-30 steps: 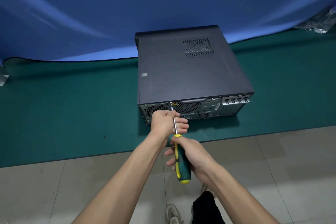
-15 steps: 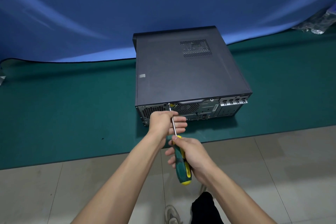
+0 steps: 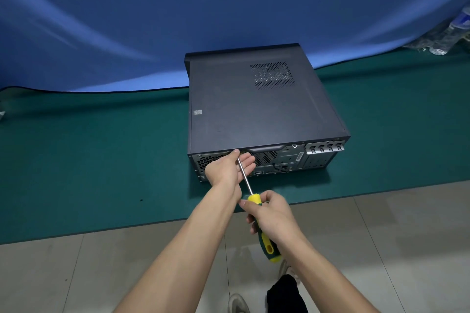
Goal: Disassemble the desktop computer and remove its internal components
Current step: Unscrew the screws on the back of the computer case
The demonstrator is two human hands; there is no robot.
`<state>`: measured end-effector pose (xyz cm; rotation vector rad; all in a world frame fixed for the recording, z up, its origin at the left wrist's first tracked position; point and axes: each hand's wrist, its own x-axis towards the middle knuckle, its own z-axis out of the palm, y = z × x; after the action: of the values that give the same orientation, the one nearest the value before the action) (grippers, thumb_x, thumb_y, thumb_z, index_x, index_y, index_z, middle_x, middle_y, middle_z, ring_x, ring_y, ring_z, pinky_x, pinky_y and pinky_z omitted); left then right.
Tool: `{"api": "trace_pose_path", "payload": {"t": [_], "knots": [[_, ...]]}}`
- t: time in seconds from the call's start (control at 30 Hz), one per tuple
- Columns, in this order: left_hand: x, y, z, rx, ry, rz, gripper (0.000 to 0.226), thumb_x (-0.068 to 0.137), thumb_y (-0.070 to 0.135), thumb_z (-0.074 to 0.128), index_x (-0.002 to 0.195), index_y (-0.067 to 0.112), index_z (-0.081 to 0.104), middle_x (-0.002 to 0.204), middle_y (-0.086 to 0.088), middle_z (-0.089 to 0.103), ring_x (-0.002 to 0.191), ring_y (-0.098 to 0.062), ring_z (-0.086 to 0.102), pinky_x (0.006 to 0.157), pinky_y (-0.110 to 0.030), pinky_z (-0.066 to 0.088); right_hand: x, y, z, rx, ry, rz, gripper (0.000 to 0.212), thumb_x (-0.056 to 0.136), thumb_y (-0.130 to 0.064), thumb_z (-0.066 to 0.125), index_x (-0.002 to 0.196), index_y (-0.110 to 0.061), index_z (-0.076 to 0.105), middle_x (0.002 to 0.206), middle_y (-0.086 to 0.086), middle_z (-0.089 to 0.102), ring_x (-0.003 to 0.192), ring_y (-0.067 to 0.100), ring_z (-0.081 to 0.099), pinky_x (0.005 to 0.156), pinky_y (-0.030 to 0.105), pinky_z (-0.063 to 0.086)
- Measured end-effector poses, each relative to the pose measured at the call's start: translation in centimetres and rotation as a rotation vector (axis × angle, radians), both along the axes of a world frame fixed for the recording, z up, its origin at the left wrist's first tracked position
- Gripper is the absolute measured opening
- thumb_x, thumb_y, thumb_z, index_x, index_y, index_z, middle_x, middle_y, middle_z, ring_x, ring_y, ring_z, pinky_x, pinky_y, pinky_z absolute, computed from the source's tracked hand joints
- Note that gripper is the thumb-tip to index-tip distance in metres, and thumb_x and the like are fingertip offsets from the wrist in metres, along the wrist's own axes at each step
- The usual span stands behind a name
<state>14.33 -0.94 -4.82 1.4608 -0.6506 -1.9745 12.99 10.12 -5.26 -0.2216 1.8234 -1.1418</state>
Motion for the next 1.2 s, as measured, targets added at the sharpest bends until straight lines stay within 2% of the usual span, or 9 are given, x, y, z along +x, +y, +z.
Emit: {"api": "trace_pose_path", "payload": {"t": [0.2,0.3,0.4,0.57,0.67,0.87,0.93,1.03,1.2], "knots": [[-0.2,-0.1,-0.1,-0.001,-0.039,0.007,0.009,0.089,0.001,0.056,0.084,-0.006,0.059,0.076,-0.021,0.068,0.059,-0.026,0.069,0.051,-0.031,0.058,-0.9,0.0,-0.6,0.130,0.165,0.061,0.012,0.082,-0.016,0.064,0.079,-0.014,0.052,0.062,0.003,0.063,0.048,0.018,0.054,0.064,0.034,0.050],[-0.3,-0.1,0.0,0.016,-0.039,0.024,0.011,0.088,0.002,0.055,0.081,-0.005,0.059,0.074,-0.021,0.068,0.056,-0.026,0.069,0.049,-0.030,0.057,-1.6,0.1,-0.6,0.209,0.280,0.123,0.008,0.076,-0.021,0.060,0.076,-0.019,0.053,0.071,0.003,0.068,0.064,0.025,0.064,0.072,0.037,0.053],[-0.1,-0.2,0.2,0.019,-0.019,0.042,0.012,0.087,0.003,0.053,0.079,-0.005,0.058,0.066,-0.018,0.068,0.054,-0.025,0.069,0.047,-0.029,0.056,-2.4,0.3,-0.5,0.248,0.357,0.153,0.009,0.074,-0.026,0.058,0.071,-0.021,0.051,0.072,0.001,0.067,0.073,0.027,0.066,0.069,0.034,0.051],[0.6,-0.8,1.0,-0.084,-0.020,-0.022,0.013,0.087,0.003,0.051,0.076,-0.001,0.057,0.063,-0.013,0.069,0.056,-0.024,0.070,0.050,-0.029,0.057,-3.9,-0.2,0.8,0.202,0.434,0.120,0.022,0.074,-0.026,0.060,0.061,-0.017,0.045,0.050,-0.004,0.048,0.053,0.024,0.050,0.056,0.030,0.042],[0.6,-0.7,2.1,-0.246,-0.044,-0.211,0.011,0.088,0.005,0.052,0.078,0.001,0.057,0.064,-0.013,0.070,0.059,-0.024,0.070,0.052,-0.029,0.058,-4.9,-0.8,2.3,0.031,0.378,0.044,0.026,0.076,-0.022,0.063,0.059,-0.018,0.043,0.046,-0.002,0.042,0.047,0.021,0.040,0.052,0.030,0.036],[-1.4,-0.5,5.6,-0.773,-0.130,-0.567,0.012,0.083,0.010,0.061,0.071,0.008,0.062,0.065,-0.008,0.070,0.061,-0.021,0.068,0.059,-0.040,0.059,-8.1,-1.6,6.9,-0.278,0.204,-0.102,0.020,0.087,-0.027,0.063,0.075,-0.011,0.064,0.040,-0.002,0.041,0.034,0.015,0.036,0.040,0.022,0.033],[-2.5,-0.6,6.6,-0.958,-0.206,-0.665,0.011,0.079,0.019,0.064,0.071,0.013,0.064,0.065,-0.003,0.069,0.064,-0.020,0.069,0.064,-0.044,0.058,-9.6,-1.7,8.2,-0.292,0.180,-0.116,0.022,0.087,-0.029,0.064,0.075,-0.011,0.063,0.041,-0.002,0.043,0.034,0.014,0.037,0.038,0.019,0.033],[-4.7,-1.1,7.7,-1.145,-0.314,-0.729,0.009,0.079,0.023,0.065,0.072,0.018,0.066,0.063,0.004,0.067,0.066,-0.016,0.066,0.066,-0.038,0.054,-12.2,-2.0,9.5,-0.293,0.163,-0.112,0.023,0.086,-0.029,0.067,0.070,-0.012,0.062,0.043,-0.001,0.044,0.034,0.014,0.037,0.038,0.018,0.033],[-9.7,-2.4,8.6,-1.261,-0.394,-0.780,0.009,0.083,0.022,0.065,0.078,0.017,0.071,0.070,0.004,0.070,0.070,-0.012,0.065,0.069,-0.034,0.052,-17.5,-3.1,9.7,-0.302,0.161,-0.114,0.018,0.086,-0.024,0.066,0.077,-0.009,0.063,0.046,0.001,0.047,0.035,0.014,0.037,0.036,0.018,0.031]]}}
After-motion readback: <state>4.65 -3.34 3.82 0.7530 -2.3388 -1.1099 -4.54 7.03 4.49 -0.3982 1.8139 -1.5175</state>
